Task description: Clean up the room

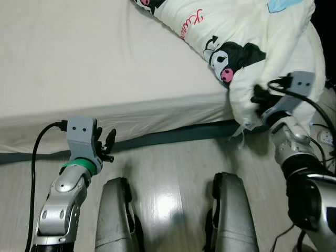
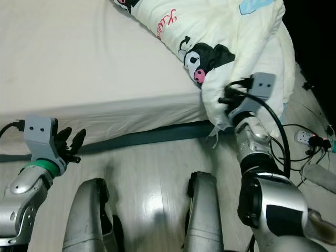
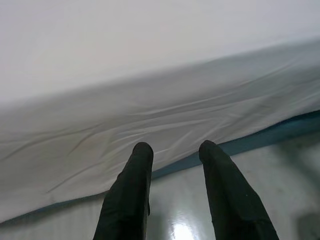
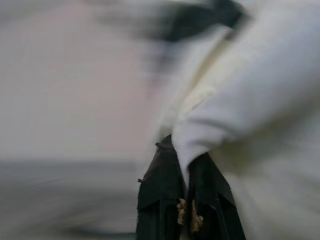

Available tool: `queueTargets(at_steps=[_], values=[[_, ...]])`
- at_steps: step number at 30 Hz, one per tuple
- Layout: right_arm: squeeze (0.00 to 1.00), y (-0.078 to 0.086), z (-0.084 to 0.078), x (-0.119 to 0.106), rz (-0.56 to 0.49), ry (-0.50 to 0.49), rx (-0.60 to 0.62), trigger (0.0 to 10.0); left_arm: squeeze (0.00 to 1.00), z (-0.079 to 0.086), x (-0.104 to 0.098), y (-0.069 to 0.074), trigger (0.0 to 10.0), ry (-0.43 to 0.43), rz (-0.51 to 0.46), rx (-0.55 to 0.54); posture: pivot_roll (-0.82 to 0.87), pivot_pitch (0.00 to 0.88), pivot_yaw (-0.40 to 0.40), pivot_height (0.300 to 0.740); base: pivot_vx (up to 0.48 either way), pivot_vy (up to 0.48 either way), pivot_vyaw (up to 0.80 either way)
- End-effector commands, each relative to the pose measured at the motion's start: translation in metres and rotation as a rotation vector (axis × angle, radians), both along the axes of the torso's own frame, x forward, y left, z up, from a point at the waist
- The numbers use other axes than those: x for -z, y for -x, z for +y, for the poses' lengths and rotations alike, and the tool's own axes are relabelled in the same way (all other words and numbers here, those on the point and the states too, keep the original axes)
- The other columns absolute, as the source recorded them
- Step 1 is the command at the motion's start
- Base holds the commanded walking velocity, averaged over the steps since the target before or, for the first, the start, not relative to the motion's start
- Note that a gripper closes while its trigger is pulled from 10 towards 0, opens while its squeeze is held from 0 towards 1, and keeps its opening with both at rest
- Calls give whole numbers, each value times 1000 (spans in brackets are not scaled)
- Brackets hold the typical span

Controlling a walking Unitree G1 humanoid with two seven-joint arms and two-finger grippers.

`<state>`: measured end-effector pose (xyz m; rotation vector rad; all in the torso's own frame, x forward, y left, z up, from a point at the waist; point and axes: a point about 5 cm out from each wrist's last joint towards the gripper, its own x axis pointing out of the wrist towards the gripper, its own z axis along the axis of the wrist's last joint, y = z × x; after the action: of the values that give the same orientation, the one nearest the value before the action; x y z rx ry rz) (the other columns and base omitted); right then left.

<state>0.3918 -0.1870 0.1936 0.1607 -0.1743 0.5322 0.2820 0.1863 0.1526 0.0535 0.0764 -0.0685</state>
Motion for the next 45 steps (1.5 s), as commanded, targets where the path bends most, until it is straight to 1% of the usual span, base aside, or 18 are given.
queueTargets(at_steps=[1,3,4,6,7,8,9,14,19,23,26,27,28,29,32,42,43,45], values=[[0,5,23,9,26,14,-201,0,0,2,10,3,10000,3,39,-6,116,284,108,530,0,0,0],[0,33,71,32,87,101,-595,0,0,-3,11,1,10000,7,38,17,100,278,104,530,0,0,0],[0,33,71,32,87,101,-595,0,0,-3,11,1,10000,7,38,17,100,278,104,530,0,0,0],[0,74,103,58,180,164,-914,0,0,-6,11,-1,10000,10,36,32,89,276,98,530,0,0,0],[0,74,103,58,180,164,-914,0,0,-6,11,-1,10000,10,36,32,89,276,98,530,0,0,0],[0,96,108,74,234,213,-1035,1961,0,-8,10,-2,10000,12,33,35,85,274,92,530,0,0,0],[0,114,108,90,292,249,-1103,10000,0,-10,10,-3,10000,15,31,37,83,273,85,530,0,0,0],[0,151,97,124,426,289,-1193,10000,0,-11,11,-2,10000,21,29,36,78,274,81,530,0,0,0],[0,157,90,133,440,310,-1169,10000,0,-12,13,-2,10000,23,31,38,68,277,79,530,0,0,0],[0,103,66,94,232,256,-615,10000,0,-16,13,-3,10000,29,28,46,63,280,78,530,0,0,0],[0,79,47,72,128,176,-367,10000,0,-15,13,-3,10000,29,29,47,63,280,87,530,0,0,0],[365,66,30,57,67,107,-209,10000,0,-16,13,-4,10000,29,29,48,63,280,87,530,0,0,0],[365,66,30,57,67,107,-209,10000,0,-16,13,-4,10000,29,29,48,63,280,87,530,0,0,0],[1000,58,13,43,7,48,-67,10000,0,-16,13,-4,10000,27,29,50,66,278,92,530,0,0,0],[1000,53,-37,14,-117,-63,287,10000,0,-17,11,-5,10000,24,27,57,70,276,95,530,0,0,0],[1000,58,-82,29,-58,-75,569,10000,0,-16,10,-8,10000,18,21,61,71,271,105,530,0,0,0],[0,56,-87,29,-51,-79,591,10000,0,-16,10,-8,10000,18,21,62,75,272,105,530,0,0,0],[0,54,-94,32,-19,-88,621,10000,0,-16,9,-8,10000,17,20,63,79,272,105,530,0,0,0]])
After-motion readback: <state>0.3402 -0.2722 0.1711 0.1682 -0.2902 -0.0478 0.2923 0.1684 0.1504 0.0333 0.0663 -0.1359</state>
